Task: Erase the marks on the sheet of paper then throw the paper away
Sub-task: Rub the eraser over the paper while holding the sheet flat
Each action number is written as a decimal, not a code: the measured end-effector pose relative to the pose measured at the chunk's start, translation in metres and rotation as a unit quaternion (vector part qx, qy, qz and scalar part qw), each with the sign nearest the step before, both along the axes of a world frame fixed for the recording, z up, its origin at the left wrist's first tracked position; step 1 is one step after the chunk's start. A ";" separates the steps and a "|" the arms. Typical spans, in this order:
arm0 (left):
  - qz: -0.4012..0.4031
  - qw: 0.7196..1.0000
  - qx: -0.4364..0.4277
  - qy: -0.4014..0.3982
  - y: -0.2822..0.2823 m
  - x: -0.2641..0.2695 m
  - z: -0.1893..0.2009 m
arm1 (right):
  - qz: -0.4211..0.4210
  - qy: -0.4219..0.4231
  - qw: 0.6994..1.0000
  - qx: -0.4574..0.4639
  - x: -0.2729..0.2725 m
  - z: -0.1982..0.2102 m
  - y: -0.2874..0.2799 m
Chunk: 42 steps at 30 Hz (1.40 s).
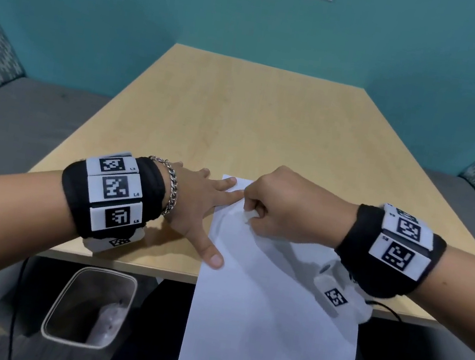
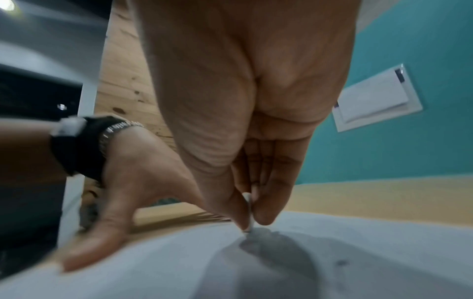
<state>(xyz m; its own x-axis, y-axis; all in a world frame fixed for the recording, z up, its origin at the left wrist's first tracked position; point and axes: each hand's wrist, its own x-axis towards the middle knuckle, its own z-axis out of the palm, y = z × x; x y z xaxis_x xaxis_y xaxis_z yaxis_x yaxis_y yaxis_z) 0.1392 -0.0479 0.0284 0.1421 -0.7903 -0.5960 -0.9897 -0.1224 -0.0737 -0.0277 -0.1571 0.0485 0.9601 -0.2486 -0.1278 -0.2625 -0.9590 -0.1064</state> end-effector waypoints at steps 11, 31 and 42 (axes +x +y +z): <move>-0.001 1.000 -0.002 -0.003 -0.002 -0.001 0.000 | 0.034 0.012 0.999 0.018 -0.002 0.001 0.004; -0.002 1.000 0.003 -0.006 -0.002 -0.002 0.001 | 0.053 -0.002 0.998 0.019 -0.004 -0.003 -0.001; 0.006 1.000 0.009 0.000 -0.002 -0.003 0.002 | 0.070 0.011 0.997 0.027 -0.003 -0.003 -0.004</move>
